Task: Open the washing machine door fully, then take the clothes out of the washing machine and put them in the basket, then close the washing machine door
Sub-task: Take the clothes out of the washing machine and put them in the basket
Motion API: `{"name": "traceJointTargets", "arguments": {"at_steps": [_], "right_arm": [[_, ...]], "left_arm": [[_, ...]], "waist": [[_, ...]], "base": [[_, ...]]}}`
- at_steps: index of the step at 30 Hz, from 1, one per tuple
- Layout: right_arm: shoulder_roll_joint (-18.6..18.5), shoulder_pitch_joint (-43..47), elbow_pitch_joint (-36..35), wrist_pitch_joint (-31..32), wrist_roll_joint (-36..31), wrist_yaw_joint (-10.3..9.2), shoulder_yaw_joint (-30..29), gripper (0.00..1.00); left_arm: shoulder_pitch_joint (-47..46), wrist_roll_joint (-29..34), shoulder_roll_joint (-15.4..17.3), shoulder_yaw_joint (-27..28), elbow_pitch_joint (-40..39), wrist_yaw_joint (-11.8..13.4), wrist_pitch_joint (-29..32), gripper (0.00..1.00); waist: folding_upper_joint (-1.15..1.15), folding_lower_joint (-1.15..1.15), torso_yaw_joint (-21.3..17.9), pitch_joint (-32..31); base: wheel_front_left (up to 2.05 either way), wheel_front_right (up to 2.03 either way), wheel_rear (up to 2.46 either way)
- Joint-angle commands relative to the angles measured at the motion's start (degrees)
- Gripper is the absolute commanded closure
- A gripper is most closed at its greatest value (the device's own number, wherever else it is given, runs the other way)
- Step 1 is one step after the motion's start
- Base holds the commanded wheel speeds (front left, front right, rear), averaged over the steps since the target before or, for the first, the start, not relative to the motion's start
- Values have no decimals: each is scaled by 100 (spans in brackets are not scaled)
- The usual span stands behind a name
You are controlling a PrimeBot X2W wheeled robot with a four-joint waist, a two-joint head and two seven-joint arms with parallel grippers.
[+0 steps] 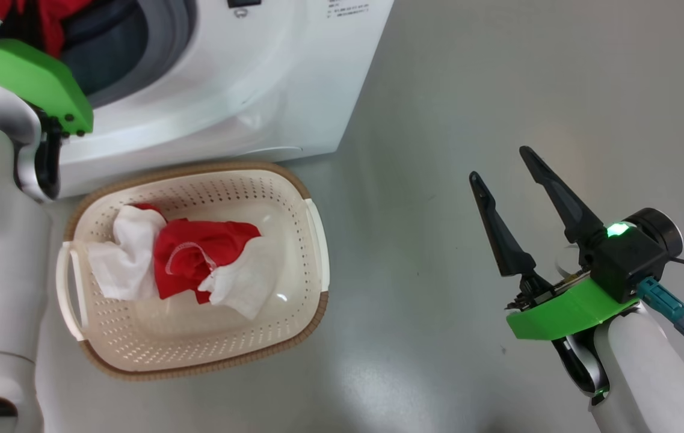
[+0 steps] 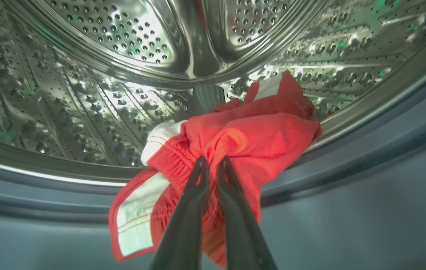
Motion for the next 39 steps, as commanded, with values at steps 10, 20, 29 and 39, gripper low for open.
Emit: {"name": "traceJointTargets", "arguments": {"at_steps": [10, 20, 29, 39], "right_arm": [[-35, 73, -85, -36, 46, 35, 90, 0], [-46, 220, -28, -36, 34, 35, 70, 0], [-19, 377, 29, -36, 41, 35, 66, 0], [4, 601, 110, -36, 34, 35, 32, 0]], "left_arm": [[556, -163, 143, 189, -457, -68, -1059, 100], [1512, -93, 109, 527, -1812, 36, -1221, 100], [2623, 23, -115, 772, -2914, 16, -1223, 100], [3573, 129, -236, 826, -3874, 75, -1223, 100]], "waist": [[0, 0, 178, -357], [0, 0, 319, -766], [0, 0, 377, -1242], [0, 0, 438, -1720]], "base": [[0, 0, 0], [0, 0, 0], [0, 0, 0], [0, 0, 0]]}}
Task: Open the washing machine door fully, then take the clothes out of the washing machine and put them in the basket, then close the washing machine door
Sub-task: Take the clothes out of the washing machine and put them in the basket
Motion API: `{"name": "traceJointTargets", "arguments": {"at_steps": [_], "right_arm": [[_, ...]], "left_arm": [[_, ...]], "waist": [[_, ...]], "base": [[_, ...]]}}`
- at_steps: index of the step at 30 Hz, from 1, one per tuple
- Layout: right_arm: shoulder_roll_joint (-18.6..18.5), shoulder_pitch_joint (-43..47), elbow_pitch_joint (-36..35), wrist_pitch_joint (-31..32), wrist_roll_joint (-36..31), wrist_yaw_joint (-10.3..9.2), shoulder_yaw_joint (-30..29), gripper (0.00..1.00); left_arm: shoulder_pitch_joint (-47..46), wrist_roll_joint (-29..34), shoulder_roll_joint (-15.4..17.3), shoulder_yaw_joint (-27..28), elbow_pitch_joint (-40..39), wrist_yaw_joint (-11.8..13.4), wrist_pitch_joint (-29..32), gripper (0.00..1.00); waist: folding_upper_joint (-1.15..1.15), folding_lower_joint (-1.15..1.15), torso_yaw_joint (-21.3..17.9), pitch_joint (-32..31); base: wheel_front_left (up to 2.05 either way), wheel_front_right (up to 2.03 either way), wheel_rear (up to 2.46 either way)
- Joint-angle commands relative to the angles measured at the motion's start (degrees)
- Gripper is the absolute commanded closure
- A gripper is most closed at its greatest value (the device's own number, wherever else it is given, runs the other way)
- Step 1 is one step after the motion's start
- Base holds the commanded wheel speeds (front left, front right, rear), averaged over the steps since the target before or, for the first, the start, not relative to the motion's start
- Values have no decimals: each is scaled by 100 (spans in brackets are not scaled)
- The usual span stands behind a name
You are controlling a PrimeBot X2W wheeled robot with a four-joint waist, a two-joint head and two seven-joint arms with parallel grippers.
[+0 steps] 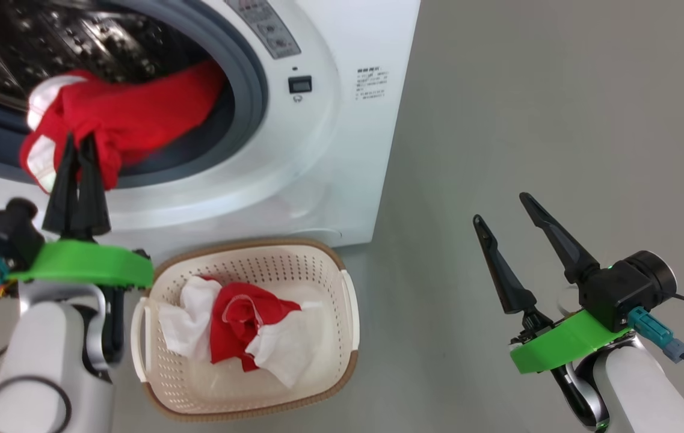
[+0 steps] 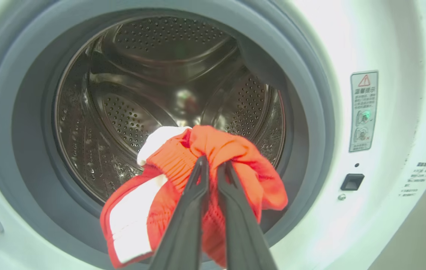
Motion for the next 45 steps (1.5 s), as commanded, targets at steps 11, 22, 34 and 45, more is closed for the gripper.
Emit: {"name": "traceJointTargets", "arguments": {"at_steps": [11, 22, 34, 45], "right_arm": [[19, 218, -93, -36, 27, 35, 30, 0], [75, 305, -182, -36, 10, 35, -42, 0], [46, 124, -231, -36, 0, 35, -30, 0], [12, -139, -261, -36, 30, 35, 34, 0]], "left_arm": [[883, 37, 37, 127, -1299, 216, 84, 100], [1894, -22, -189, -126, -2649, 533, 552, 100], [1823, -344, -338, -336, -1230, 537, 420, 100], [883, -593, -402, -454, 1055, 331, 94, 100]], "waist": [[0, 0, 40, -410], [0, 0, 47, -325], [0, 0, 73, 135], [0, 0, -20, 748]], "base": [[0, 0, 0], [0, 0, 0], [0, 0, 0], [0, 0, 0]]}}
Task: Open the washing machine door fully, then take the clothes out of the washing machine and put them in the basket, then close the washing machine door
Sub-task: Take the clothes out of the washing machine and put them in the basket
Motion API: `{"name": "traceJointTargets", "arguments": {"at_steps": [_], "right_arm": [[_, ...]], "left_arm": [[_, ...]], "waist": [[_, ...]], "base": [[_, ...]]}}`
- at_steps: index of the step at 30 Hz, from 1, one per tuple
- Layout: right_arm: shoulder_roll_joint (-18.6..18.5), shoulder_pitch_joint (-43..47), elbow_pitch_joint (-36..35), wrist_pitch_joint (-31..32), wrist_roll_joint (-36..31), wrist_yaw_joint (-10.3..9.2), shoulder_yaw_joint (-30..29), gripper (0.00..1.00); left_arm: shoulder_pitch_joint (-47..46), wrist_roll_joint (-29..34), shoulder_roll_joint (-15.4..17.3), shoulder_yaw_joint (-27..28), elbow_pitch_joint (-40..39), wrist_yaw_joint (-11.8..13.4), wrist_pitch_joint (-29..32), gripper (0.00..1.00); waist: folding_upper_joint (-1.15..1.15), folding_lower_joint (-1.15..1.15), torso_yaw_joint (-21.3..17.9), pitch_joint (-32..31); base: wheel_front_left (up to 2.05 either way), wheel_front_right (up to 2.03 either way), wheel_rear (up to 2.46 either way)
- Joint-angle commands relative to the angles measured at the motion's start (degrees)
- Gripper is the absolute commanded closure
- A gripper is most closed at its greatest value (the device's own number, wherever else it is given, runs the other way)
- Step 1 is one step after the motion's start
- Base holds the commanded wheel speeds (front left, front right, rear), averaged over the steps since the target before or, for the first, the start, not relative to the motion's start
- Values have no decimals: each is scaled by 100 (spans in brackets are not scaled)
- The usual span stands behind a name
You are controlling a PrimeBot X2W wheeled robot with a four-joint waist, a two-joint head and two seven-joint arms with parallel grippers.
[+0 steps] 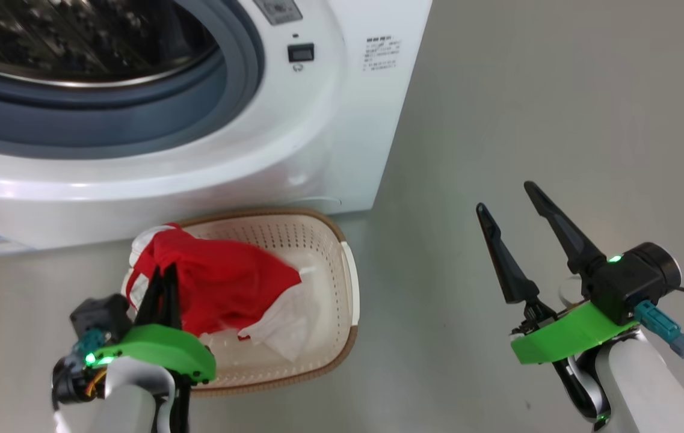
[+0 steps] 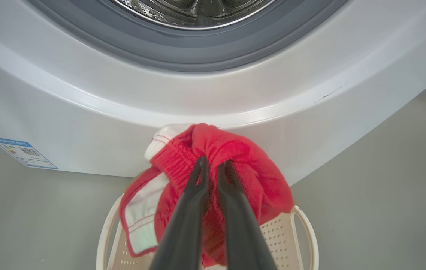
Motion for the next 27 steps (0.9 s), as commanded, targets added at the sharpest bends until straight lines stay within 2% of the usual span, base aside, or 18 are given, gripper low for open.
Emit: {"name": "traceJointTargets", "arguments": {"at_steps": [1, 10, 17, 26, 27], "right_arm": [[-53, -105, -154, -36, 35, 35, 137, 0], [-36, -258, -160, -36, 74, 35, 215, 0], [-4, -358, -137, -36, 111, 35, 319, 0], [53, -491, -111, -36, 163, 35, 483, 0], [56, -510, -110, -36, 168, 35, 489, 0]], "left_arm": [[-253, -57, 65, 114, 243, -73, -90, 100], [-989, -162, 45, -30, 1884, -226, -110, 100], [-1516, -292, 32, -217, 3067, -400, 151, 100], [-2101, -355, 28, -389, 3835, -404, 472, 100], [-2150, -357, 31, -393, 3868, -389, 467, 97]], "waist": [[0, 0, -64, 243], [0, 0, -218, 596], [0, 0, -333, 783], [0, 0, -497, 1063], [0, 0, -514, 1097]], "base": [[0, 0, 0], [0, 0, 0], [0, 0, 0], [0, 0, 0], [0, 0, 0]]}}
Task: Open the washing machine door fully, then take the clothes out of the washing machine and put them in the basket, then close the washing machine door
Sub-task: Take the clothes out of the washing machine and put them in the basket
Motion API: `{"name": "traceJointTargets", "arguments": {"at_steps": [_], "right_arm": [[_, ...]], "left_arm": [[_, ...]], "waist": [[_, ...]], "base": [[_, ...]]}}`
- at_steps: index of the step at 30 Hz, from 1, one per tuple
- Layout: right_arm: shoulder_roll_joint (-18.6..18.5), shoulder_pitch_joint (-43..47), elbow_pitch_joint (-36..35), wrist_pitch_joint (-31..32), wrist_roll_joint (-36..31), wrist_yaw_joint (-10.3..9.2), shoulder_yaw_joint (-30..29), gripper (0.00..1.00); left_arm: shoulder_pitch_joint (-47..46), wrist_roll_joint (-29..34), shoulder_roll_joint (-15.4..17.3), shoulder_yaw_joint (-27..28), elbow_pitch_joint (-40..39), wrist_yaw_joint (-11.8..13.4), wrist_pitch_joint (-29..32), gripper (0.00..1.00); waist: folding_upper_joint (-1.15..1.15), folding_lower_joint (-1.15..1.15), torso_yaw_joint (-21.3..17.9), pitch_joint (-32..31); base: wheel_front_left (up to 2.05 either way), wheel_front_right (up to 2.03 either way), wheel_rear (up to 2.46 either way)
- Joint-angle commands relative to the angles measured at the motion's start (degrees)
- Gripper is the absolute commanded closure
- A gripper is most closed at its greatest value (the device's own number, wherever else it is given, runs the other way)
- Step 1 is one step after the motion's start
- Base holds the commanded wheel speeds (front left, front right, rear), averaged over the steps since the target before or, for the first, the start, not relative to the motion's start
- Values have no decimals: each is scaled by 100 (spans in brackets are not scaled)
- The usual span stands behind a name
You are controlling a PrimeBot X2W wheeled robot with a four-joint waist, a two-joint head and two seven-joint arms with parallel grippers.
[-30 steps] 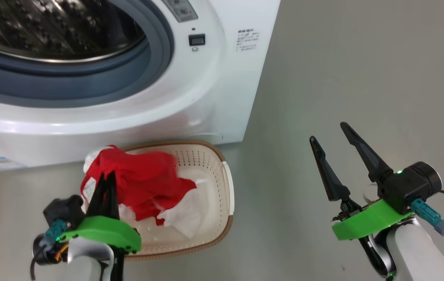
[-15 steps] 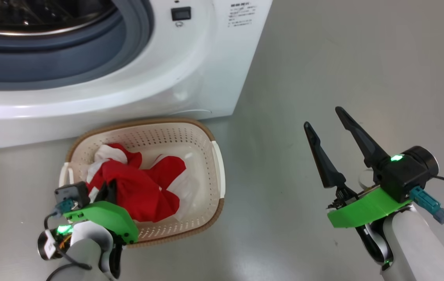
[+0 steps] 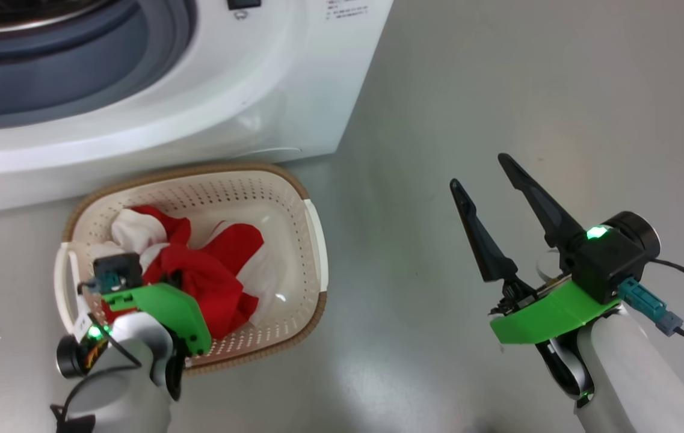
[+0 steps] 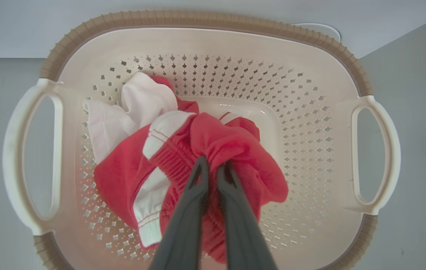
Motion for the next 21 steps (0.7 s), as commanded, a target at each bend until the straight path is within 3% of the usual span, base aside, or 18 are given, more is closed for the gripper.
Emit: {"name": "traceJointTargets", "arguments": {"at_steps": [1, 6, 7, 8, 21], "right_arm": [[19, -16, -118, -36, 61, 35, 127, 0], [21, -75, -106, -36, 57, 35, 103, 0], [24, -81, -102, -36, 53, 35, 94, 0], [27, -85, -97, -36, 50, 35, 87, 0], [35, -44, -5, -36, -14, 35, -83, 0]], "left_arm": [[-44, -30, 140, 99, -15, 58, -60, 92], [-252, -10, 172, 54, 92, 182, -71, 52], [-280, -8, 171, 43, 105, 182, -79, 23], [-304, -10, 173, 36, 115, 180, -103, 0], [-276, -52, 182, -8, 29, -3, -651, 0]], "waist": [[0, 0, -74, 110], [0, 0, -109, 216], [0, 0, -110, 224], [0, 0, -109, 226], [0, 0, 95, -199]], "base": [[0, 0, 0], [0, 0, 0], [0, 0, 0], [0, 0, 0], [0, 0, 0]]}}
